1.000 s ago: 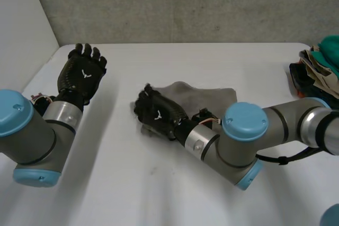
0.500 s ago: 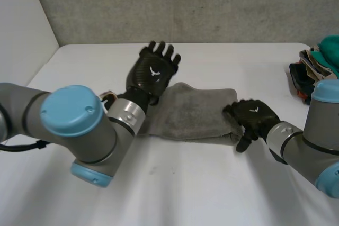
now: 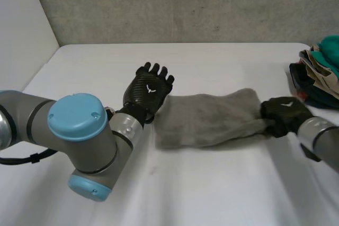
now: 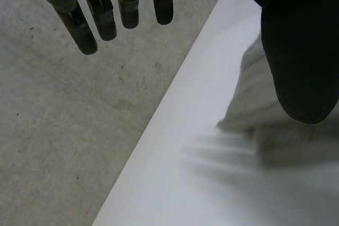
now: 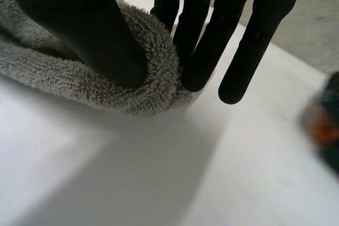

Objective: Fold the laundry.

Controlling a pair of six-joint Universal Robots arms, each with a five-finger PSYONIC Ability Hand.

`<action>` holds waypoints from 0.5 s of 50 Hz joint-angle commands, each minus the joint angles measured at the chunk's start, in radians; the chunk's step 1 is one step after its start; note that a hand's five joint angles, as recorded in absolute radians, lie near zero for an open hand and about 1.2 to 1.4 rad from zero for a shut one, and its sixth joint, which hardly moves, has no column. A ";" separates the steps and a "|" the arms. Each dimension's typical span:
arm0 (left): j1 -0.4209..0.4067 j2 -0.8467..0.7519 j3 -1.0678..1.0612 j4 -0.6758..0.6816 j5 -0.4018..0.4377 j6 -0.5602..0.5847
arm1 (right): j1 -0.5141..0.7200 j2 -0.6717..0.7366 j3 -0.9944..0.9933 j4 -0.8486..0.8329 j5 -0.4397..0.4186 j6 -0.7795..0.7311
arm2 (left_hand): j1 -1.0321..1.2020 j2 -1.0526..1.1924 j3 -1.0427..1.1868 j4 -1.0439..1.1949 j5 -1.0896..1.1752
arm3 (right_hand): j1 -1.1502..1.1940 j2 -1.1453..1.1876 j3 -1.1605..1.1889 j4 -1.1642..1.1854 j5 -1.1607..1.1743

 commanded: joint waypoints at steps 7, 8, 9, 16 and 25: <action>0.015 0.076 -0.068 0.000 -0.046 -0.004 | 0.172 -0.057 -0.105 0.009 -0.002 -0.322 | 0.029 0.030 0.023 0.028 0.009 | 0.351 0.250 0.202 0.195 0.250; 0.016 0.082 -0.071 0.000 -0.047 -0.004 | 0.232 -0.051 -0.120 -0.016 -0.014 -0.323 | 0.029 0.030 0.023 0.028 0.009 | 0.351 0.250 0.202 0.195 0.250; 0.015 0.085 -0.074 0.000 -0.047 -0.005 | 0.264 -0.046 -0.125 -0.037 -0.025 -0.325 | 0.029 0.030 0.023 0.028 0.009 | 0.351 0.250 0.202 0.195 0.250; 0.021 0.111 -0.081 0.002 -0.081 -0.013 | 0.445 0.052 -0.100 -0.212 -0.131 -0.384 | 0.026 0.027 0.020 0.025 0.006 | 0.351 0.250 0.202 0.195 0.250; 0.012 0.113 -0.052 0.005 -0.101 -0.038 | 0.469 0.060 -0.105 -0.223 -0.106 -0.255 | 0.020 0.021 0.014 0.019 0.000 | -0.871 -0.972 -1.020 -1.026 -0.972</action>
